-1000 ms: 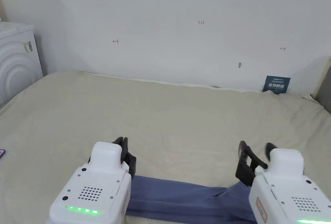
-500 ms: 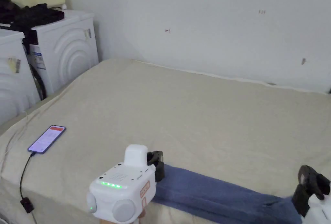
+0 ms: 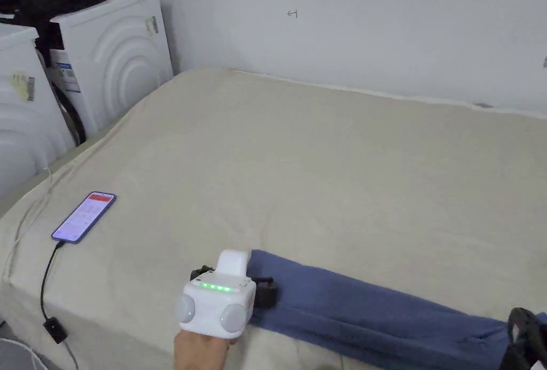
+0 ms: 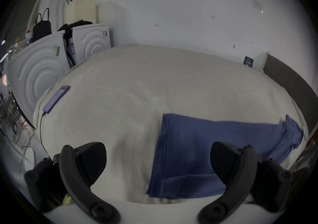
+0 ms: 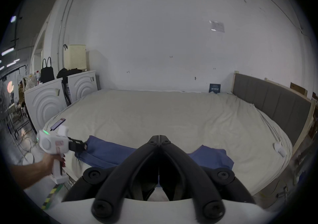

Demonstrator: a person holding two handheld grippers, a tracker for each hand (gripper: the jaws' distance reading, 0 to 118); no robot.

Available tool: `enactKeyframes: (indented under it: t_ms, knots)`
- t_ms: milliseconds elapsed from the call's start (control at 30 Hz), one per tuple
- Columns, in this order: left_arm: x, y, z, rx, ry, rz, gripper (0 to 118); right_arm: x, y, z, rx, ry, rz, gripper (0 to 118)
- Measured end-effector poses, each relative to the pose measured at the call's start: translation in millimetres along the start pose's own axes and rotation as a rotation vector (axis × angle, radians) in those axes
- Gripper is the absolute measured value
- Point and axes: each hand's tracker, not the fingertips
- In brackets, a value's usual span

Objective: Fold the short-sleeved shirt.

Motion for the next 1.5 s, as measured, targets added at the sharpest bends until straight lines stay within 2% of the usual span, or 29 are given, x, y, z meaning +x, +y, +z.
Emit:
enactKeyframes:
  t_ms: [100,167,200,233,267,300,333,367,400,433,500,533,567,600,733,800,867,933,1000,1133,1267,1333,1433,1500]
  knots:
    - [11,-20,-28,-0.074,0.020,-0.012,116,3,1,4,-0.011,0.029,-0.056,0]
    - [8,-26,-9,0.005,0.022,0.164,115,1,1,5,-0.010,0.032,-0.044,0]
    - [14,-25,-5,-0.026,0.053,0.145,112,-1,1,5,-0.007,0.021,-0.026,0]
    - [26,-26,1,-0.063,0.046,0.120,104,-2,2,4,-0.011,0.019,-0.021,0]
    - [32,-23,6,-0.023,0.025,0.055,86,-2,2,3,-0.013,0.022,-0.023,0]
    - [39,-23,14,0.030,-0.016,0.020,46,-2,2,4,-0.018,0.032,-0.030,0]
    - [50,-23,18,0.049,-0.033,-0.024,11,-4,0,4,-0.019,0.037,-0.037,0]
    - [56,-23,22,0.074,-0.056,-0.106,11,-6,-1,5,-0.020,0.038,-0.040,0]
    - [64,-26,16,0.074,-0.015,-0.156,11,-8,-2,7,-0.020,0.039,-0.036,0]
    - [65,-26,15,0.073,0.004,-0.155,11,-9,-2,8,-0.024,0.043,-0.023,0]
    - [52,-19,22,0.070,-0.013,-0.014,11,-12,-2,12,-0.027,0.040,0.019,0]
    - [47,-18,26,0.099,0.035,-0.025,11,-12,-1,14,-0.021,0.032,0.034,0]
    - [43,-17,33,0.136,0.089,-0.085,11,-12,-1,15,-0.019,0.032,0.029,0]
    - [39,-14,40,0.165,0.072,-0.131,11,-11,0,15,-0.016,0.035,0.022,0]
    - [17,-4,43,0.196,0.146,-0.239,11,-12,4,8,-0.010,0.059,-0.027,0]
    - [-7,-3,51,0.191,0.171,-0.203,11,-16,6,6,-0.009,0.071,-0.018,0]
    - [-34,0,54,0.198,0.259,-0.165,11,-20,6,7,-0.004,0.082,-0.013,0]
    - [-54,1,53,0.185,0.282,-0.098,11,-20,6,8,0.018,0.113,-0.043,0]
    - [-57,1,58,0.210,0.262,-0.135,11,-21,7,8,0.017,0.119,-0.044,0]
    - [-10,5,87,0.302,0.215,-0.262,11,-17,9,16,0.036,0.121,-0.046,0]
    - [72,9,123,0.385,0.064,-0.366,11,-8,14,27,0.078,0.102,-0.080,0]
    - [114,6,130,0.356,-0.068,-0.373,11,-2,17,32,0.085,0.100,-0.087,0]
    - [171,-13,114,0.284,-0.159,-0.418,11,7,15,42,0.101,0.075,-0.101,0]
    - [195,-28,102,0.190,-0.168,-0.440,11,13,11,44,0.093,0.062,-0.110,0]
